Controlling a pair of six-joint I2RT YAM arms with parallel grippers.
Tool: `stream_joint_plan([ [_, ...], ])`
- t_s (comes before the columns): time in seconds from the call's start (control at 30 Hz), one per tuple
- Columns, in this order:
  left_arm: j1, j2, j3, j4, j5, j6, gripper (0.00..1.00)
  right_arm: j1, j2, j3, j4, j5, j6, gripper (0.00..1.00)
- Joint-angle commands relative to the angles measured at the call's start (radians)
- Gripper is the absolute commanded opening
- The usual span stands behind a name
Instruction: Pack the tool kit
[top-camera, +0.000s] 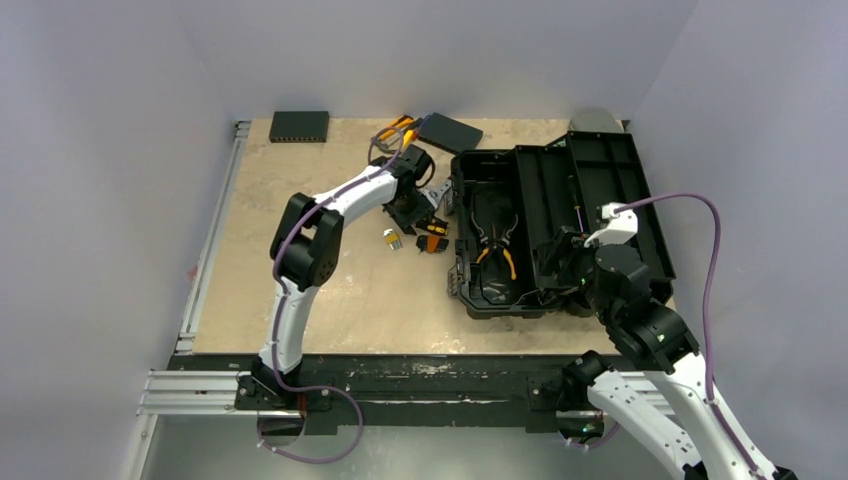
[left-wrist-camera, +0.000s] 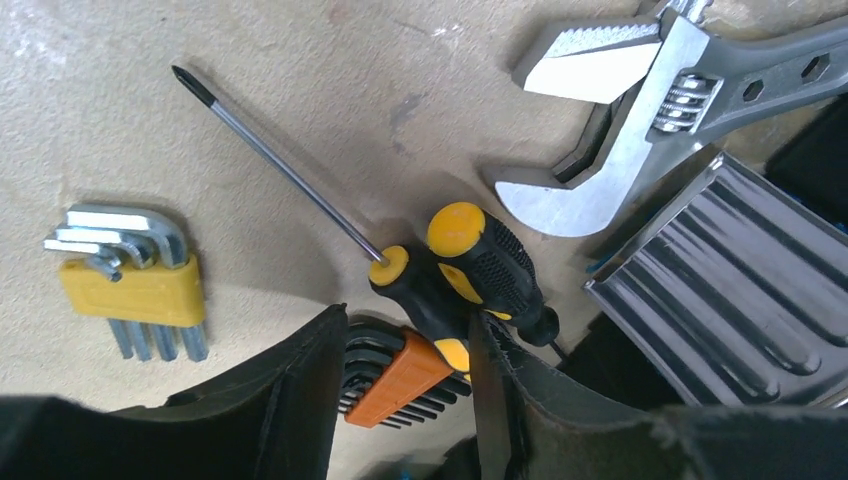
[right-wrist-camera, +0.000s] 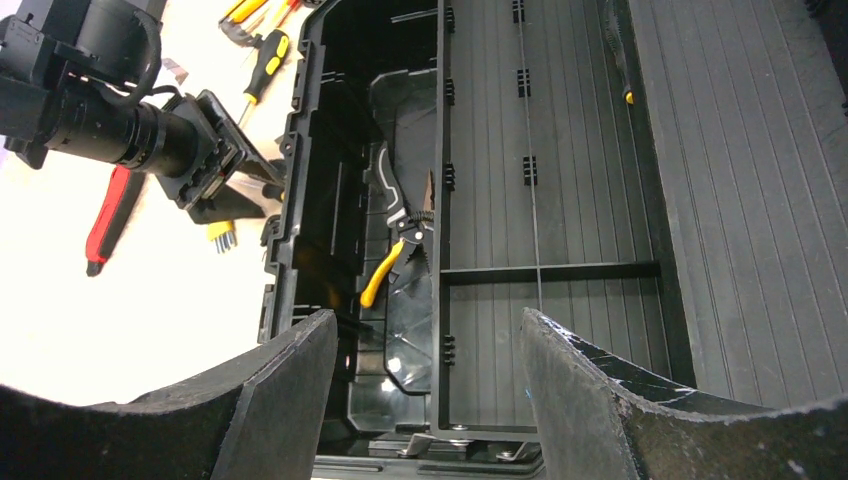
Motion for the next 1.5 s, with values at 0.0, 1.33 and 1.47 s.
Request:
stream_joint_plan([
  [0.0, 0.002, 0.056, 0.039, -0.021, 0.000, -0.030, 0.45, 0.000, -0.006, -0.003, 0.032, 0.009, -0.009, 0.66],
  [1.33, -0.041, -0.656, -0.543, 0.754, 0.512, 0.209, 0.00, 0.002, 0.367, 0.049, 0.437, -0.713, 0.031, 0.68],
  [1.47, -0.077, -0.662, -0.532, 0.790, 0.568, 0.159, 0.00, 0.000, 0.410, 0.080, 0.444, -0.688, 0.024, 0.68],
])
